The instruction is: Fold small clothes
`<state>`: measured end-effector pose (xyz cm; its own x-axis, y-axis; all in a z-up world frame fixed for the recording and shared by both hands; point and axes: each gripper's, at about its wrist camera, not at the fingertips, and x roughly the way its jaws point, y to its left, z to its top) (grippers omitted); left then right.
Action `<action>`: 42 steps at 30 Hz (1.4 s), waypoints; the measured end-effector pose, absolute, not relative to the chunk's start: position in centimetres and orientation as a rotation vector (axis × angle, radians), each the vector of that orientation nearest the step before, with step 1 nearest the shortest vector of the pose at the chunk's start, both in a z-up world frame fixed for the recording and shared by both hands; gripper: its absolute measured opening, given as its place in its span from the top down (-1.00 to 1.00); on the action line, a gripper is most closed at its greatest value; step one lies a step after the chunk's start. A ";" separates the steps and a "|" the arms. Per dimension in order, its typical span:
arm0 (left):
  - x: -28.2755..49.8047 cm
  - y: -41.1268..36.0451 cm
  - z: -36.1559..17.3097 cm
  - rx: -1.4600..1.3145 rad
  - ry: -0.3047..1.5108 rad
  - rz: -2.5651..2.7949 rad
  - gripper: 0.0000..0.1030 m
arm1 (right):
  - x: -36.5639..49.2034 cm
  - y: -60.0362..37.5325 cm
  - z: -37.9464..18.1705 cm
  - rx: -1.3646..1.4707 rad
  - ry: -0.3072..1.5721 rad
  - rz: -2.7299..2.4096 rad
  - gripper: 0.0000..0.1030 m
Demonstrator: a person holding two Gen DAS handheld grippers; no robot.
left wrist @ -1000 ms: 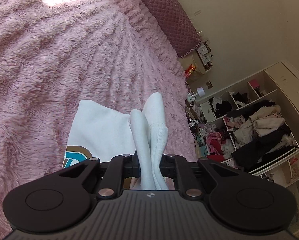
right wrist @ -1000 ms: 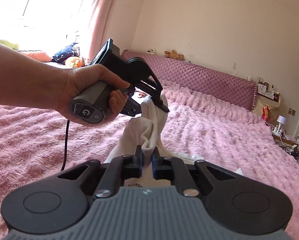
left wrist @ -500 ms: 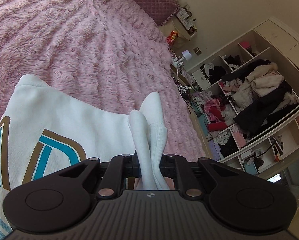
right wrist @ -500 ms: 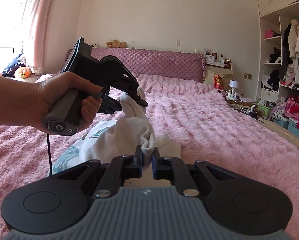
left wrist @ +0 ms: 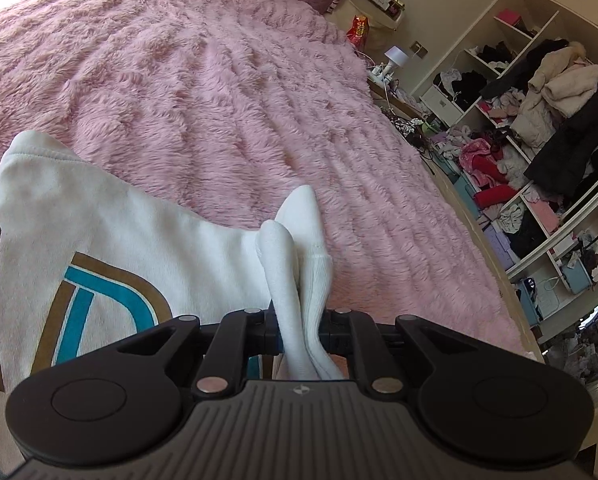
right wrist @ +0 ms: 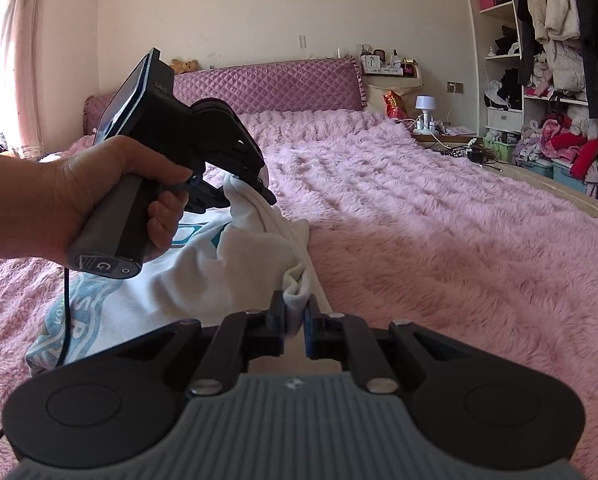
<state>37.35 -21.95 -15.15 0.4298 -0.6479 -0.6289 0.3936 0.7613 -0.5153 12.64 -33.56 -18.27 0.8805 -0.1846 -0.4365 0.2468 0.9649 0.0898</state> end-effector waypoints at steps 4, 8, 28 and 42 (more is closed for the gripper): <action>36.5 -24.0 -16.1 -0.191 0.913 -0.632 0.69 | 12.9 -34.4 -19.9 0.162 0.475 -0.233 0.94; 35.9 -25.4 -15.9 -0.191 0.919 -0.657 -0.12 | 13.1 -35.1 -21.2 0.188 0.522 -0.247 0.81; 19.7 -7.0 -11.4 -0.014 0.756 -0.630 -0.19 | 25.8 -41.9 -13.9 0.303 0.455 0.020 0.21; 20.2 -4.3 -15.6 -0.225 0.826 -0.613 -0.20 | 34.4 -42.9 -17.7 0.432 0.645 -0.052 0.83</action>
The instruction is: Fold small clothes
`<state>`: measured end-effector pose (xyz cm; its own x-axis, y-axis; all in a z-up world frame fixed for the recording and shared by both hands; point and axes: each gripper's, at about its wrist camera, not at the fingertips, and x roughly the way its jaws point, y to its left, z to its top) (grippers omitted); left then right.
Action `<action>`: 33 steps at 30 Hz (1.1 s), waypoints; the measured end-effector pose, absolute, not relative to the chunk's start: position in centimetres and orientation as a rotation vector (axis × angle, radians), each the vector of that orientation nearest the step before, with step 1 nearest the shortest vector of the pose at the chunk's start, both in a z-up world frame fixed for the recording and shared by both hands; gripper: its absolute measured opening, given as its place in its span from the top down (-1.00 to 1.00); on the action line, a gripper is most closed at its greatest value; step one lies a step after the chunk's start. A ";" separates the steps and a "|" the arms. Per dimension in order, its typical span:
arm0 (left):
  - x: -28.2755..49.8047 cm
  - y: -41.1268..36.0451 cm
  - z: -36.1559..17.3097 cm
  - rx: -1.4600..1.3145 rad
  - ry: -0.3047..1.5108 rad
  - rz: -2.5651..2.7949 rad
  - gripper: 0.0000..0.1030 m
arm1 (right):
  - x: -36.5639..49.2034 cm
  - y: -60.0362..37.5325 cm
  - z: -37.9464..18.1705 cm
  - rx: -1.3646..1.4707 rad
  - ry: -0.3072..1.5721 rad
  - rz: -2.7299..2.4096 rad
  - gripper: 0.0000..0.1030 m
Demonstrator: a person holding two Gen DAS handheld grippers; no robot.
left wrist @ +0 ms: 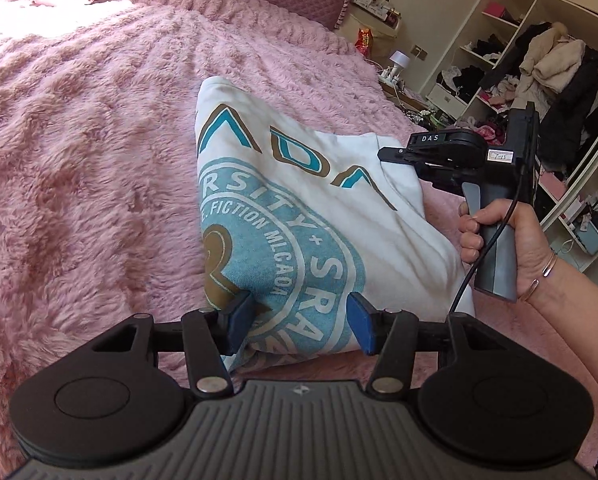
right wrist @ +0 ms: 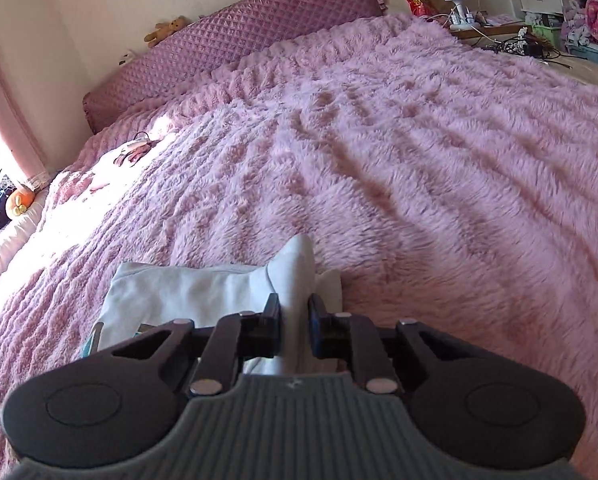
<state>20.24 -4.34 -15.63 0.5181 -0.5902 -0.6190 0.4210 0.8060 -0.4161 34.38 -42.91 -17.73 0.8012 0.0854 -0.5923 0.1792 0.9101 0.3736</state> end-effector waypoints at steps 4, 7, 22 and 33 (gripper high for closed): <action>20.0 -4.5 -15.4 -0.235 0.808 -0.627 -0.23 | 34.6 -41.5 -15.7 0.251 0.570 -0.050 0.84; 20.1 -4.9 -15.3 -0.253 0.803 -0.635 -0.25 | 36.1 -41.6 -16.3 0.222 0.577 -0.062 0.84; 18.3 -3.8 -14.7 -0.198 0.791 -0.603 -0.23 | 24.8 -46.8 -16.3 0.511 0.562 0.086 0.04; 14.5 -5.3 -15.3 0.227 0.697 -0.519 0.09 | 16.0 -45.4 -19.6 0.531 0.714 0.095 0.04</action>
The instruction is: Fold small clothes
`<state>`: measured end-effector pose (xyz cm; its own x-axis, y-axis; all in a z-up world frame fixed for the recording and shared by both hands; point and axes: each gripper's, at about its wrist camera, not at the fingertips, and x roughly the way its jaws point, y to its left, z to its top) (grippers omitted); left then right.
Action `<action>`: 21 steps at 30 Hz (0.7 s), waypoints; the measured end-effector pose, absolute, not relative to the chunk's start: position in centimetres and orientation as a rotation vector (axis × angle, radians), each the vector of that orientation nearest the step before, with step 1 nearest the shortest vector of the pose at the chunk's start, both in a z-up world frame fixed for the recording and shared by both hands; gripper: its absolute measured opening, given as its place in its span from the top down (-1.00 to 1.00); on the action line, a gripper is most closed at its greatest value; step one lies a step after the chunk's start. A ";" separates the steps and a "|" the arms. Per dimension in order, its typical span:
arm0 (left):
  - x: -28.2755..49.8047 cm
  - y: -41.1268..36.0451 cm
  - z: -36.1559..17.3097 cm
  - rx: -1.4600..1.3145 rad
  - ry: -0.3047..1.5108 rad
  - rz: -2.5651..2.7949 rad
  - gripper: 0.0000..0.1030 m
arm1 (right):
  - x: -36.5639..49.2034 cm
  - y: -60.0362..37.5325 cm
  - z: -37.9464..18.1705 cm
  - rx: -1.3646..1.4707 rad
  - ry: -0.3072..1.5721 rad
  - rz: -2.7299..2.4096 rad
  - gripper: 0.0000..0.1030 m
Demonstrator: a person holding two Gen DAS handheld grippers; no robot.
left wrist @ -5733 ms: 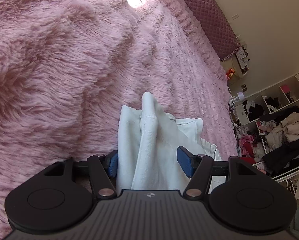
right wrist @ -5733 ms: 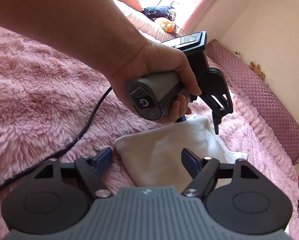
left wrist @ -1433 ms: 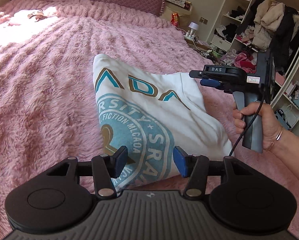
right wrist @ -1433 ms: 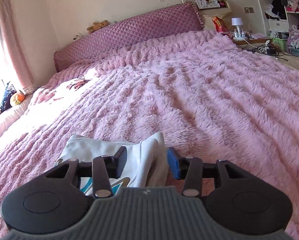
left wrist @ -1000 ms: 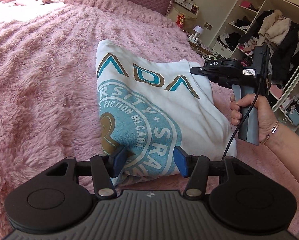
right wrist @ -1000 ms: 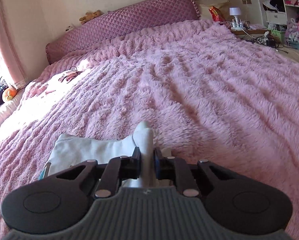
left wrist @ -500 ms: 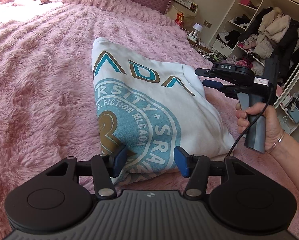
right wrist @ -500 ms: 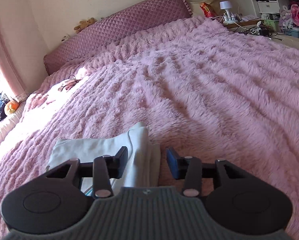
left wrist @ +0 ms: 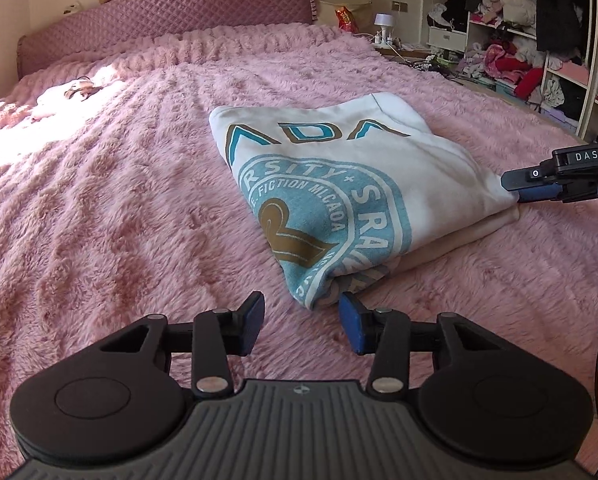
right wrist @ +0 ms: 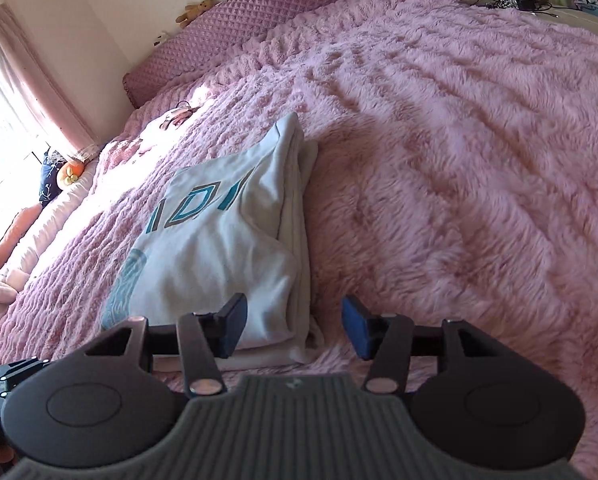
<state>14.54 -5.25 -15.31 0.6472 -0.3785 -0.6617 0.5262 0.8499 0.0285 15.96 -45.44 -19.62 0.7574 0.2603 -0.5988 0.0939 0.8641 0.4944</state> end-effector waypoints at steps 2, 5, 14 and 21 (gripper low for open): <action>14.6 -5.8 -15.4 0.252 0.690 -0.519 0.31 | 15.9 -45.0 -19.8 0.529 0.711 0.093 0.04; 14.9 -6.6 -15.8 0.284 0.695 -0.518 0.42 | 16.1 -44.4 -19.9 0.535 0.719 0.094 0.05; 15.0 -7.3 -16.1 0.302 0.675 -0.506 0.81 | 16.3 -42.8 -19.2 0.482 0.709 0.103 0.29; 13.7 -7.6 -14.8 0.339 0.603 -0.435 0.85 | 15.3 -42.9 -17.7 0.470 0.684 0.092 0.87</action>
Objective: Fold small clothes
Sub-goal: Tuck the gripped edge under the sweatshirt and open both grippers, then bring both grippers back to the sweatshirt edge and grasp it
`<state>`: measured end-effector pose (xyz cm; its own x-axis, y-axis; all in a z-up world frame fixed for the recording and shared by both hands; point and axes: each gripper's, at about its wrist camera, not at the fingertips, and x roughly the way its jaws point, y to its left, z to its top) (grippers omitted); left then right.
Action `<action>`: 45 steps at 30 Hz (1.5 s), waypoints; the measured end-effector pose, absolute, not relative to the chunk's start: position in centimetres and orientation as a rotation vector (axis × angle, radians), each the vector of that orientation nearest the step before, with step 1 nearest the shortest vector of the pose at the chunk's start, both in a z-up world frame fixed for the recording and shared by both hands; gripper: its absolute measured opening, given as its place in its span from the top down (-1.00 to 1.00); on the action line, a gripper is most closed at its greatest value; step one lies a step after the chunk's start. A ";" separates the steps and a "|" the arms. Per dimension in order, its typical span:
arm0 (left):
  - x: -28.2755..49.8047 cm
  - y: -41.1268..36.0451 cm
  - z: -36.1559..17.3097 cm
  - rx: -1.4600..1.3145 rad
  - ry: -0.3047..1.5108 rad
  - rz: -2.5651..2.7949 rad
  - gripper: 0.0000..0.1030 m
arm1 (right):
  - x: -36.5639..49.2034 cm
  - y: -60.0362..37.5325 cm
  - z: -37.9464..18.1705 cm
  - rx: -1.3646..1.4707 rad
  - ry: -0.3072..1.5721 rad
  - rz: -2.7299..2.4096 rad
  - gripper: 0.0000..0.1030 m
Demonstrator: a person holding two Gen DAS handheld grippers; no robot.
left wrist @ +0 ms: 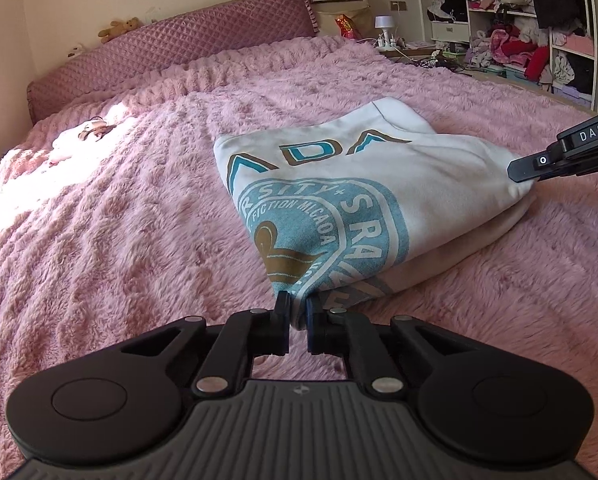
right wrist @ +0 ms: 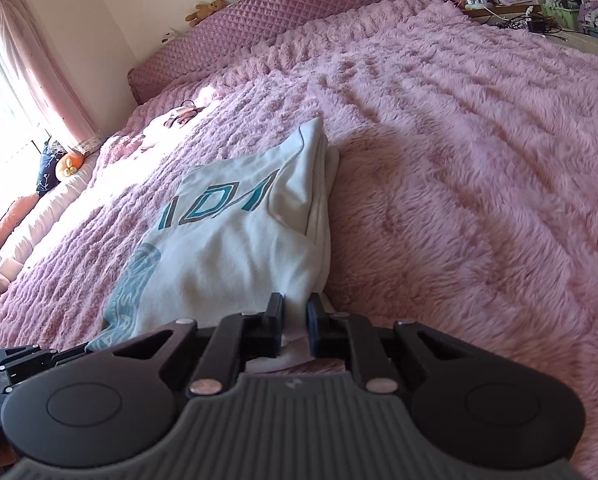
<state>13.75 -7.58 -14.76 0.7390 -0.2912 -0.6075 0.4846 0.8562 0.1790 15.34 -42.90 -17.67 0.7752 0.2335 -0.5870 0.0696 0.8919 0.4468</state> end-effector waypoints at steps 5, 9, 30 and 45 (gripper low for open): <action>15.2 -7.6 -16.2 0.353 0.696 -0.422 0.86 | 14.1 -42.9 -17.1 0.482 0.691 0.083 0.91; 15.5 -8.1 -17.8 0.412 0.744 -0.427 0.86 | 14.3 -43.1 -20.3 0.522 0.767 0.048 0.91; 20.0 -8.4 -10.1 -0.055 0.637 -0.579 -0.18 | 21.2 -37.5 -15.3 0.268 0.658 0.083 0.51; 21.9 -9.5 -14.1 -0.063 0.756 -0.564 -0.17 | 22.8 -37.8 -18.2 0.289 0.714 0.069 0.52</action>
